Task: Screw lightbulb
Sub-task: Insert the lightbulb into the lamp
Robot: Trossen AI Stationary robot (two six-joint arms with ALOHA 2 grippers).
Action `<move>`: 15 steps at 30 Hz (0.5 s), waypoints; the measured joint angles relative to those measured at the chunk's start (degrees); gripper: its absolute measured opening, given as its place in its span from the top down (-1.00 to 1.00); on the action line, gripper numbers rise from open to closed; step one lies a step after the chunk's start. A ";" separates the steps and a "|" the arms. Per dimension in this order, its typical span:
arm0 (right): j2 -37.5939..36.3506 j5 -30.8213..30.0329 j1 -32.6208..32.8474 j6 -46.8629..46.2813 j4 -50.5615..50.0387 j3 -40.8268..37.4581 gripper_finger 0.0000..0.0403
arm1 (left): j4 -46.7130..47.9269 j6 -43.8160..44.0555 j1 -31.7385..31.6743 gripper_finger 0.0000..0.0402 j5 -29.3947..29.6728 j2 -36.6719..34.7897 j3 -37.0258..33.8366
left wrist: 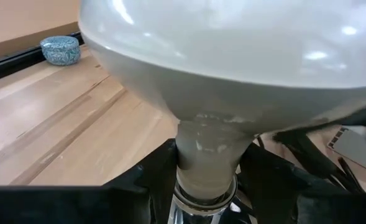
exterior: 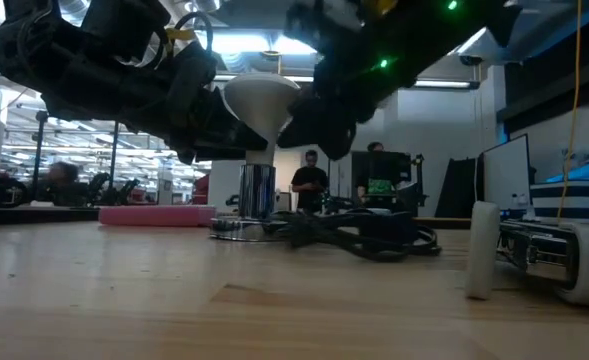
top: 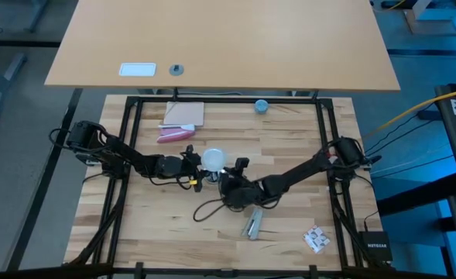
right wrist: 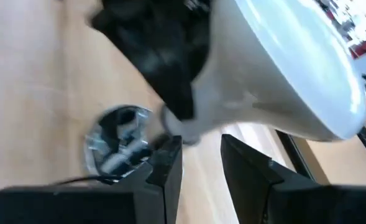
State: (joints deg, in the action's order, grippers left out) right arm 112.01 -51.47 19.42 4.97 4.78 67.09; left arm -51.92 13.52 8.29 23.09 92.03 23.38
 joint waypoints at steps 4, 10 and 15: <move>0.57 3.05 1.39 -0.05 6.22 0.04 0.43 | -0.02 0.00 0.00 0.21 0.11 0.00 0.00; 3.65 6.76 1.45 -0.15 10.34 0.02 0.43 | -0.10 0.00 0.00 0.21 0.17 0.02 0.00; 7.47 8.64 0.68 -0.77 12.21 0.02 0.43 | -0.11 0.17 0.00 0.21 0.22 0.02 0.00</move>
State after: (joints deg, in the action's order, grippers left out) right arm 119.48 -42.84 20.10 4.20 17.00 67.11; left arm -52.03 13.69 8.29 23.31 92.05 23.38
